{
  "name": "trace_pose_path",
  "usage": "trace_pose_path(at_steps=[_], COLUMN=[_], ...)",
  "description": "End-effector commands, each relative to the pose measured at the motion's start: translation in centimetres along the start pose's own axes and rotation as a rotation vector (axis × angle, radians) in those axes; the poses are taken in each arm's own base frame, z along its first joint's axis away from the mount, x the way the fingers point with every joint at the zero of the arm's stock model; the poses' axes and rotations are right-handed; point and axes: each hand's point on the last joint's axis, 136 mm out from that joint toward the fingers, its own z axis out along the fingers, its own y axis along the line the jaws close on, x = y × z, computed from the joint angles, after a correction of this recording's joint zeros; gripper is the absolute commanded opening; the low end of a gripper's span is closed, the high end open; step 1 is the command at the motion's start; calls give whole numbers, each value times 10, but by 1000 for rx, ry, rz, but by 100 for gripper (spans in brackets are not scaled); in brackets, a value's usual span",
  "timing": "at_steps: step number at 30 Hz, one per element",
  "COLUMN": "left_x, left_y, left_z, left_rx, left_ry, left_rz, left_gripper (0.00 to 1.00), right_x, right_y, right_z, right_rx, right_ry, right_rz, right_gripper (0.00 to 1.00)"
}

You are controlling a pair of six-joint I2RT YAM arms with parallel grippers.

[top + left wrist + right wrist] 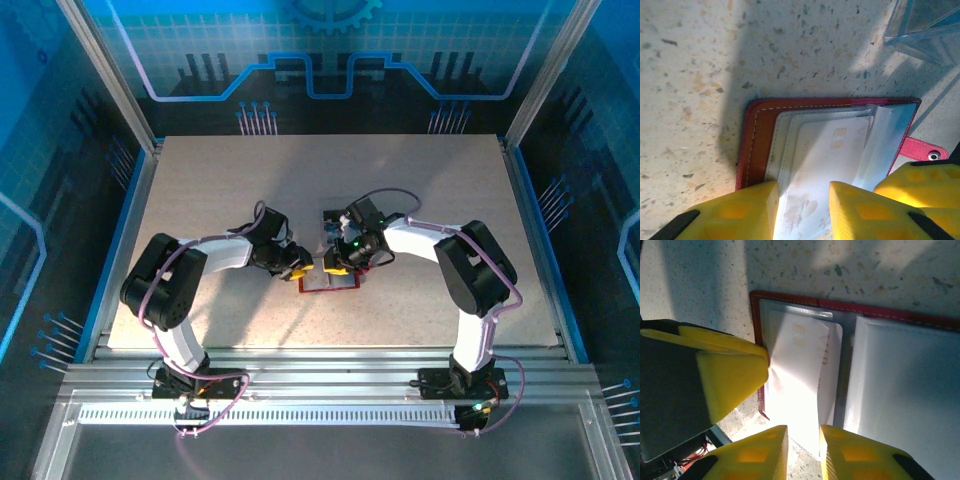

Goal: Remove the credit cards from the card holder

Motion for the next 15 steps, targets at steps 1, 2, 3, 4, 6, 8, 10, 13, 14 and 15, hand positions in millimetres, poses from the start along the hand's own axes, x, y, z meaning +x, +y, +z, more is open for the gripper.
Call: trace_pose_path(at_steps=[1,2,3,4,6,8,10,13,14,15], left_x=[-5,-6,-6,-6,-6,-5,-4,-4,-3,-2], left_y=[-1,-1,-2,-2,-4,-4,-5,-3,-1,1], left_z=[3,3,2,2,0,-3,-7,-11,-12,-13], left_rx=[-3,-2,-1,0,3,4,3,-15,-23,-30], left_ry=[6,5,3,1,-2,-7,-17,-30,-31,-33], left_rz=[18,20,18,20,22,23,24,19,15,13], left_gripper=[34,34,34,33,31,30,29,30,30,31], right_x=[4,4,3,4,4,4,4,4,3,4], right_y=[2,1,0,0,0,0,1,0,-1,-1], right_z=[4,5,5,6,6,6,6,7,8,9], right_rx=[-13,-10,-10,-11,-14,-18,-18,-20,-20,-23], right_ry=[5,5,5,7,9,7,6,10,12,15], right_rz=[25,28,28,28,26,23,19,24,28,30], right_gripper=[27,28,29,29,30,31,32,31,31,30])
